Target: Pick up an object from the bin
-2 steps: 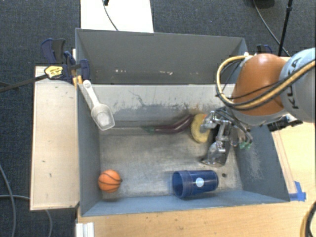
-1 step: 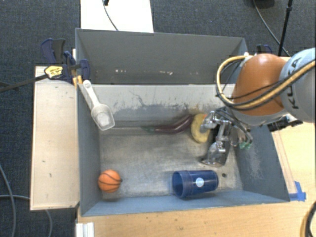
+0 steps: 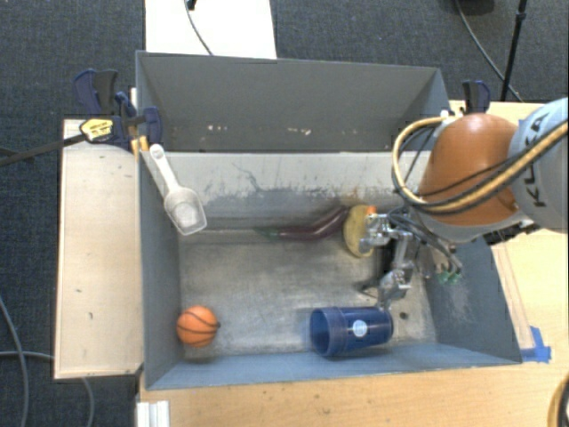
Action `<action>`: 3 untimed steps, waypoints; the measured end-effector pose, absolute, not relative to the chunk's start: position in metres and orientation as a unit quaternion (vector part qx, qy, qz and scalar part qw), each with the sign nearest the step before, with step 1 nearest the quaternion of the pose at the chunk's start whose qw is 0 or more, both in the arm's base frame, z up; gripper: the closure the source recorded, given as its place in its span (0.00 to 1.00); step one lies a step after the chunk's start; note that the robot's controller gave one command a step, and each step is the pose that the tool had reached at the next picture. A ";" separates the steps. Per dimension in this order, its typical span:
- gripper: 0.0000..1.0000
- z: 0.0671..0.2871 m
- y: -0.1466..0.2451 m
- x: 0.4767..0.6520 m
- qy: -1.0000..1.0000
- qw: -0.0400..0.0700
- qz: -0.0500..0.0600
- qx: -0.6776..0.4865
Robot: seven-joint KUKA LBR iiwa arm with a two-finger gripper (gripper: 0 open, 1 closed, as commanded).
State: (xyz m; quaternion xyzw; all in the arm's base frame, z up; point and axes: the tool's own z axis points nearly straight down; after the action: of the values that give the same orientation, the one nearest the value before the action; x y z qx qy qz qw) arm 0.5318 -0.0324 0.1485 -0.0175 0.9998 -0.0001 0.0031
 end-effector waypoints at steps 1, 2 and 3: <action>0.00 0.132 -0.031 0.499 0.986 0.000 0.000 -0.164; 0.00 0.112 -0.036 0.492 0.975 0.001 0.000 -0.224; 1.00 0.083 -0.023 0.490 0.963 0.000 -0.005 -0.269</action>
Offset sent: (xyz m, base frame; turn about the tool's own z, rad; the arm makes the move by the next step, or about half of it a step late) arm -0.0484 -0.0095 -0.0583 -0.2378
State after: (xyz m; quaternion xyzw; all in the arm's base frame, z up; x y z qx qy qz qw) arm 0.4895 -0.0234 0.0830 -0.2694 0.9630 -0.0049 -0.0003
